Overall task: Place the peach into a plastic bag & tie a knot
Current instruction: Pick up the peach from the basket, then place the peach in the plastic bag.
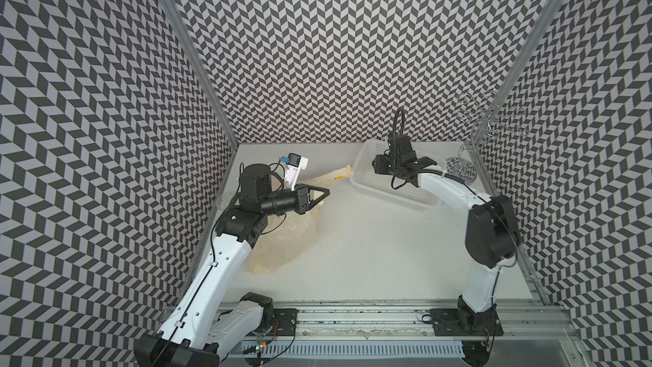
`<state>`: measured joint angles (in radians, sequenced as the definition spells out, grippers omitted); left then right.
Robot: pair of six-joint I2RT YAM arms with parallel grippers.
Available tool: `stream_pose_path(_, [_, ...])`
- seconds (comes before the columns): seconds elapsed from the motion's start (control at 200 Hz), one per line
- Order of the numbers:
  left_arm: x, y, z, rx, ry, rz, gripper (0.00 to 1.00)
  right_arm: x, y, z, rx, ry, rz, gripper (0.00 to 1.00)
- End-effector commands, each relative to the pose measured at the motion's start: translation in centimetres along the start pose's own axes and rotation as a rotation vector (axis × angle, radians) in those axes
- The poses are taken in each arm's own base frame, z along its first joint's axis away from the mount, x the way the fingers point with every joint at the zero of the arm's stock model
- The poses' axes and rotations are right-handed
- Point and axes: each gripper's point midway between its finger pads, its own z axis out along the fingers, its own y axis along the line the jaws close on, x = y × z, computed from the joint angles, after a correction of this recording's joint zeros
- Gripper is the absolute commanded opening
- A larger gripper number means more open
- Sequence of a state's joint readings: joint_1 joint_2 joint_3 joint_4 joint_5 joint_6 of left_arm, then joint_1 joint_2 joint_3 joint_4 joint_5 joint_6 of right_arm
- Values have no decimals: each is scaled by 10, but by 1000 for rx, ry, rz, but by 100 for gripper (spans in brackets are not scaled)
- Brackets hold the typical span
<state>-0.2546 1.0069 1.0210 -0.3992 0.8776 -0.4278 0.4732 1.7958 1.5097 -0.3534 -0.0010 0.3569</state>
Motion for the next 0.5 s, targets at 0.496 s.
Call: stream_pose_path(0.496, [-9,-25,-8,64,-5,63,0,142,264,-77,-1094,414,-222,29])
